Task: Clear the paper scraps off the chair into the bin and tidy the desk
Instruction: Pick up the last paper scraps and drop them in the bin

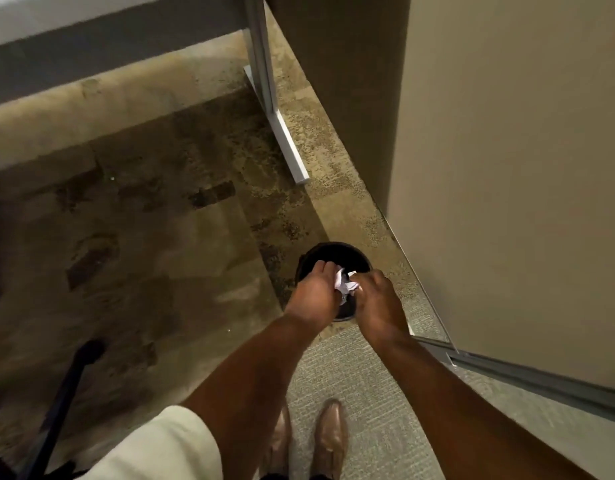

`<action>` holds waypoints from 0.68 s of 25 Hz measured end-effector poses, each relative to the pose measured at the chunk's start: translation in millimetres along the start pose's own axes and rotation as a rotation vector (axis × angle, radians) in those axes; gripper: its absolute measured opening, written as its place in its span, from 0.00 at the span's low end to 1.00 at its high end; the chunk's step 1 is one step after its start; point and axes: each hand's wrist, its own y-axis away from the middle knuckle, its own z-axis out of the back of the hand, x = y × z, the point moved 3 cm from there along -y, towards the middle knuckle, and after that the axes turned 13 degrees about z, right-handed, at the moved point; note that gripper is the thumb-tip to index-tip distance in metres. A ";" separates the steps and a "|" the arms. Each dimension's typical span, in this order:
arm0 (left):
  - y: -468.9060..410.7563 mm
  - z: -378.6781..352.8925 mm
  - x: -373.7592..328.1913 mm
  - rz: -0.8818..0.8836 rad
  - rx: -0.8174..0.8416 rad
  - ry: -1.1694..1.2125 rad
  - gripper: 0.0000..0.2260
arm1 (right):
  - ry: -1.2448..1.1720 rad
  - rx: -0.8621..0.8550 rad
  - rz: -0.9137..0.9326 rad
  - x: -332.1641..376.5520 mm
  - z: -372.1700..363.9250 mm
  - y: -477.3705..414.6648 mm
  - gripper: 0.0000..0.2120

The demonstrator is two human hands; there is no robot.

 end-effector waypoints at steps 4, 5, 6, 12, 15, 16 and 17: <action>-31.9 -36.5 13.7 -0.051 0.001 0.004 0.11 | -0.045 0.007 -0.036 -26.3 -44.5 -19.1 0.17; -40.0 -44.2 16.6 -0.059 -0.004 -0.005 0.10 | -0.045 0.008 -0.044 -31.2 -53.4 -24.6 0.17; -47.4 -51.4 19.5 -0.065 -0.018 -0.014 0.10 | -0.043 0.007 -0.049 -36.4 -61.2 -28.6 0.18; -73.5 -72.8 43.6 -0.048 -0.099 -0.091 0.23 | -0.060 -0.023 -0.025 -61.4 -85.3 -38.4 0.18; -77.2 -73.9 46.1 -0.044 -0.098 -0.096 0.25 | 0.003 -0.006 -0.033 -66.5 -85.3 -38.4 0.21; -76.2 -72.4 45.4 -0.046 -0.100 -0.094 0.25 | 0.010 -0.005 -0.030 -65.3 -83.1 -37.8 0.22; -73.6 -69.7 44.4 -0.051 -0.106 -0.093 0.25 | 0.016 -0.007 -0.024 -63.0 -79.8 -37.6 0.23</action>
